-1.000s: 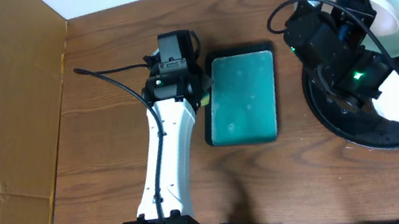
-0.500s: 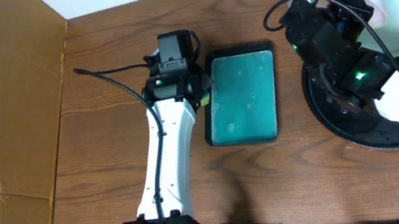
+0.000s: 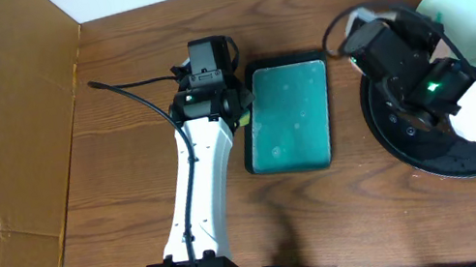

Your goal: Clean dirty plates on tray and stack at the side

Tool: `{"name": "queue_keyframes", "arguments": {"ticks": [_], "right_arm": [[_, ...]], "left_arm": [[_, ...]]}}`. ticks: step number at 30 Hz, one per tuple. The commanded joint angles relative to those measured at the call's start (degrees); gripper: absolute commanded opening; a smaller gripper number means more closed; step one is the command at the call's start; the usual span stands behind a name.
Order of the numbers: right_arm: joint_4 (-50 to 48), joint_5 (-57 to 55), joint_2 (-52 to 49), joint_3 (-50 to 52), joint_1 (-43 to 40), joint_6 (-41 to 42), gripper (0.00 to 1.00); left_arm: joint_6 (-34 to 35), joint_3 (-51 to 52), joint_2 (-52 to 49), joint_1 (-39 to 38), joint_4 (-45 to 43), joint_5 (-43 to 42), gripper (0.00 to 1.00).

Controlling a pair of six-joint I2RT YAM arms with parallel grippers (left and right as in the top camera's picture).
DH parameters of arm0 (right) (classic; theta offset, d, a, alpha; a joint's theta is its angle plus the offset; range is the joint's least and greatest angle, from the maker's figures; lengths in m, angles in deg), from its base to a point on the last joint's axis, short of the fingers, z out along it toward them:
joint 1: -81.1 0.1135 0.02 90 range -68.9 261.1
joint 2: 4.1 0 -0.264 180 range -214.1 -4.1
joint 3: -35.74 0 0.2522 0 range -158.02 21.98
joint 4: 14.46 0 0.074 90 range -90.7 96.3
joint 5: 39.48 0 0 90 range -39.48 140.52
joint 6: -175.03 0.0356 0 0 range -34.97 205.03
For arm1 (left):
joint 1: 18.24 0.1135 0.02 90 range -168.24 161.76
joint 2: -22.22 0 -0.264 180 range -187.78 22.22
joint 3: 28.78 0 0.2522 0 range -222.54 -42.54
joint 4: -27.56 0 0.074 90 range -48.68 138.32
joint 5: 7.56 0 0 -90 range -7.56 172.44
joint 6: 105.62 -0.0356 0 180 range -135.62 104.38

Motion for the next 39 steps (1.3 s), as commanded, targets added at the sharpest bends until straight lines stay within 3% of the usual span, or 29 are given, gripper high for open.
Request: {"name": "queue_keyframes", "arguments": {"ticks": [1, 5, 9, 11, 18, 24, 29, 34, 39], "right_arm": [[1.70, 6.32, 0.59, -0.66, -0.26, -2.27, 0.01], [-4.61, -10.99, 0.59, -0.66, 0.07, -2.05, 0.01], [-11.82, -20.22, 0.61, -0.66, 0.70, -9.64, 0.01], [-11.93, -19.65, 0.61, -0.66, 1.05, -12.41, 0.01], [-2.60, -8.33, 0.48, -0.66, 3.67, -7.41, 0.01], [-9.66, -8.31, 0.61, -0.68, -2.93, -1.20, 0.01], [-5.79, 9.55, 2.19, -0.68, -14.64, 17.59, 0.01], [-0.70, 45.51, 3.34, -0.68, -31.47, 32.48, 0.01], [-1.73, 76.70, 2.62, -0.68, -46.97, 38.99, 0.01]], "left_arm": [[-0.15, -0.15, 0.42, 0.31, -0.20, 0.76, 0.07], [-0.13, -0.15, 0.42, 0.31, -0.28, 0.76, 0.07], [-0.13, -0.15, 0.42, 0.31, -0.63, 0.76, 0.07], [-0.13, -0.15, 0.42, 0.31, -0.63, 0.76, 0.07], [-0.15, -0.15, 0.42, 0.31, -0.63, 0.76, 0.07], [-0.13, -0.15, 0.42, 0.31, -0.63, 0.76, 0.07], [-0.15, -0.15, 0.42, 0.31, -0.61, 0.76, 0.07], [-0.13, -0.15, 0.42, 0.31, -0.66, 0.76, 0.07], [-0.13, -0.15, 0.42, 0.31, -1.07, 0.76, 0.07]]}}
